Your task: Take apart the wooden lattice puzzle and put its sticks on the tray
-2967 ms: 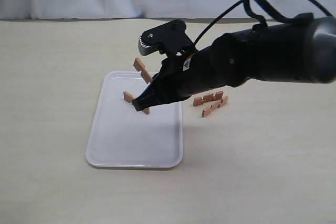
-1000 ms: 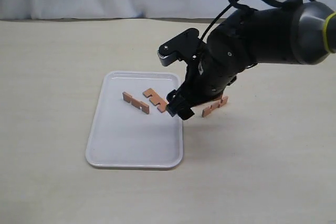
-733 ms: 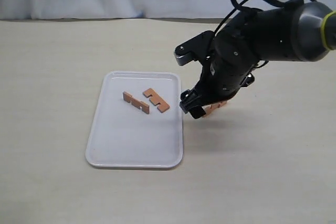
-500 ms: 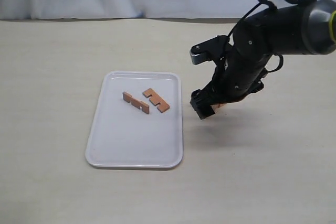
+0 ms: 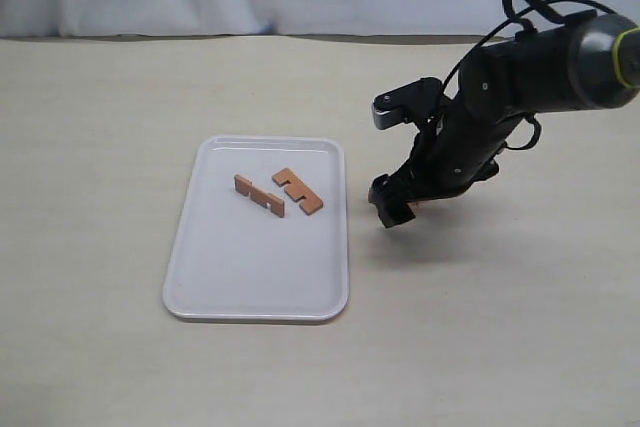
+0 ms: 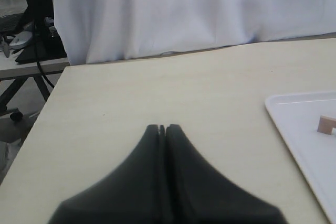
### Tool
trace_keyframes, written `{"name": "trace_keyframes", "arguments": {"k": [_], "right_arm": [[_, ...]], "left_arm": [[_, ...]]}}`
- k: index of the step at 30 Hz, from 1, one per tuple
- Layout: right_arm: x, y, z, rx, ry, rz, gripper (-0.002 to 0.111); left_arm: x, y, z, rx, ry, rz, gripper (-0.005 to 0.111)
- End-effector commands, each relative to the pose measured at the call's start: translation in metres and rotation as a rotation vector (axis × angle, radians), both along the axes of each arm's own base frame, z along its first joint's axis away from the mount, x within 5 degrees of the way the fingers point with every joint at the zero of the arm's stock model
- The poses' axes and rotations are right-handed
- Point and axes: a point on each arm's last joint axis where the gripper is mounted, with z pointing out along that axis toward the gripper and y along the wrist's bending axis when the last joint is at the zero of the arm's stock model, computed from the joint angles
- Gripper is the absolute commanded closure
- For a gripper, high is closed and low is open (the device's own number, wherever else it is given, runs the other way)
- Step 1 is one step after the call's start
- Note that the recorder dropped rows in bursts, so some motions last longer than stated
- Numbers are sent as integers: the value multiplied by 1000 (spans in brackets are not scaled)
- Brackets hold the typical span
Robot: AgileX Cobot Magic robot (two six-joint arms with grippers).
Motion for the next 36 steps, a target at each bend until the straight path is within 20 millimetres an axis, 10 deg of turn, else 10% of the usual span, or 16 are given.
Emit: {"name": "trace_keyframes", "arguments": {"k": [1, 11, 14, 16, 25, 36], "right_arm": [[6, -2, -5, 1, -38, 3, 14], [12, -1, -18, 1, -71, 9, 25], [9, -1, -18, -1, -39, 12, 88], [5, -2, -11, -4, -17, 17, 103], [-18, 30, 112, 55, -347, 87, 104], [-8, 124, 90, 175, -560, 256, 104]], "left_arm": [[0, 0, 0, 1, -7, -3, 107], [0, 0, 0, 1, -7, -3, 107], [0, 0, 0, 1, -7, -3, 107], [0, 0, 0, 1, -7, -3, 107], [0, 0, 0, 1, -15, -3, 107], [0, 0, 0, 1, -15, -3, 107]]}}
